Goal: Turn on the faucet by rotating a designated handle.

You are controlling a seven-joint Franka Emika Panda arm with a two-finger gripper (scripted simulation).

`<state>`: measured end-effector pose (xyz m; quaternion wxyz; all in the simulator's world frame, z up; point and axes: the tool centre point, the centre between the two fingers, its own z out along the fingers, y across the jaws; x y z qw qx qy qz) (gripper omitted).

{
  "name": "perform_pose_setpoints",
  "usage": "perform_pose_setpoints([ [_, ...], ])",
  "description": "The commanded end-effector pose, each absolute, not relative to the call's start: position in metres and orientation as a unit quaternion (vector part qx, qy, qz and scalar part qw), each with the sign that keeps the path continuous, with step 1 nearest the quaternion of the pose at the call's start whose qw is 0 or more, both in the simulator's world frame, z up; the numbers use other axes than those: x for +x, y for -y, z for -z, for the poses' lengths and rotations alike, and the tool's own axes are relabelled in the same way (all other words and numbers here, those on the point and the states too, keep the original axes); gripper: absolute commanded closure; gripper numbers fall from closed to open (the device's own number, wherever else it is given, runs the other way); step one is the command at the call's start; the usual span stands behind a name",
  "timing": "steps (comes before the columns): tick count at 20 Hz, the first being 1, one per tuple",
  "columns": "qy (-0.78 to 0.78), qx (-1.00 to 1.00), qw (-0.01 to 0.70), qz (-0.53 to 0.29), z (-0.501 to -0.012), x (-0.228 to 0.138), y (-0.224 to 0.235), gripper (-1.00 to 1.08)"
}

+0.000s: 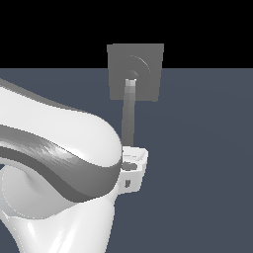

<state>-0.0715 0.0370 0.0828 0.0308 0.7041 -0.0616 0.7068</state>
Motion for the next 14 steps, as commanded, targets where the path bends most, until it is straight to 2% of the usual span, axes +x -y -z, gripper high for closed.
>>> perform_pose_setpoints([
  [1, 0.062, 0.704, 0.031, -0.707, -0.083, -0.073, -0.027, 1.08],
  [14, 0.061, 0.704, 0.031, -0.706, -0.085, -0.080, 0.024, 1.08],
])
